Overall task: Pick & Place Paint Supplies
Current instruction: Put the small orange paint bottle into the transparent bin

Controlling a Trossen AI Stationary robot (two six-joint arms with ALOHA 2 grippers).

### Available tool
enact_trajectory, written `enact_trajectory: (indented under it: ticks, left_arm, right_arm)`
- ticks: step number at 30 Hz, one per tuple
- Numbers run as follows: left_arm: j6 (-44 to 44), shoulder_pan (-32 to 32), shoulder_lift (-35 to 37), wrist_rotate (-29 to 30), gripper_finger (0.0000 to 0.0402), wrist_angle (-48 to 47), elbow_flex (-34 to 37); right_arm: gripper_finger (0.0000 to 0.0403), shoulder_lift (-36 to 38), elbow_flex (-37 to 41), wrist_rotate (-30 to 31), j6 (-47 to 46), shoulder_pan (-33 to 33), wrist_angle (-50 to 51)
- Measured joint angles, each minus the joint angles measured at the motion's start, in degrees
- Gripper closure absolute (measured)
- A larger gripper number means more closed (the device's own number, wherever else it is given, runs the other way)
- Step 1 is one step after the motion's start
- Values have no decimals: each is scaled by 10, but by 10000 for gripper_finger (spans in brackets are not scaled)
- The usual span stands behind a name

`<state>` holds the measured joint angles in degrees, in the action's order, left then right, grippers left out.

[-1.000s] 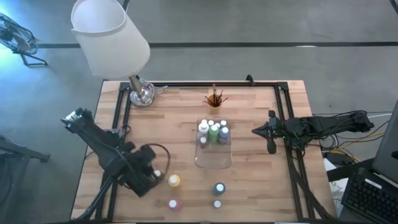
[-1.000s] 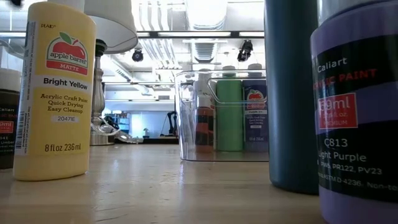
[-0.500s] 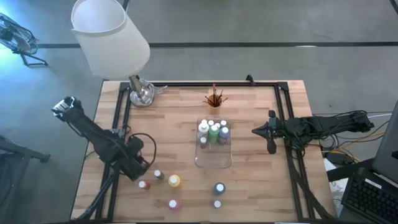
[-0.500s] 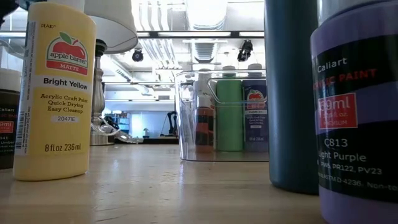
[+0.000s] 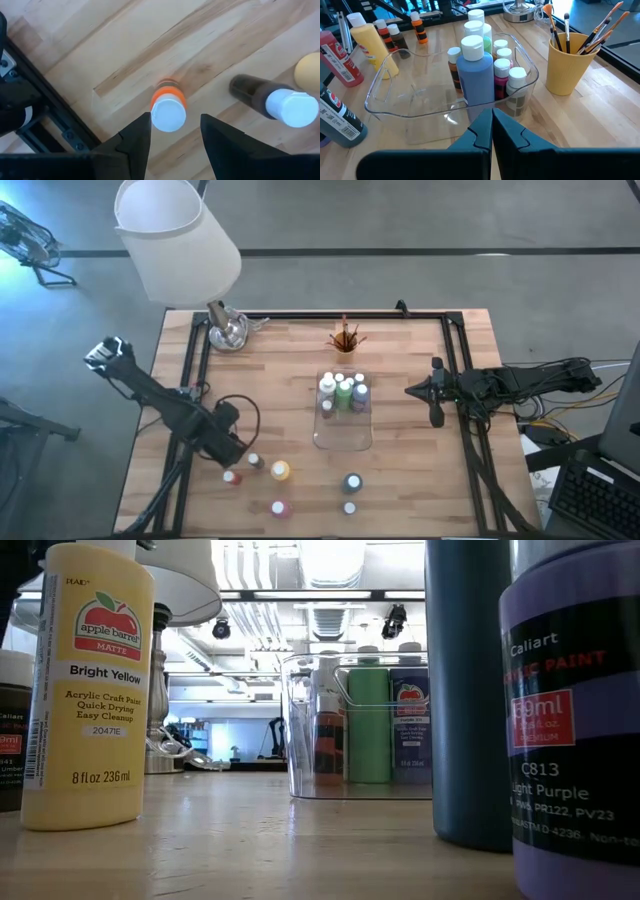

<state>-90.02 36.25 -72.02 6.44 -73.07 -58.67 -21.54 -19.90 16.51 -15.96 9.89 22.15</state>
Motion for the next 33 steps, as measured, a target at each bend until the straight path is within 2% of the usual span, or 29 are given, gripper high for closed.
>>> enact_trajectory:
  ticks: [10,23,33]
  left_arm:
    - [4,-3,-8,-11,225,0,4]
    - [19,-14,-8,-40,225,51,59]
    - [27,-17,-8,-38,225,56,62]
  right_arm:
    - [394,0,0,0,0,0,0]
    - [394,0,0,0,1,0,0]
    - [394,0,0,0,1,0,0]
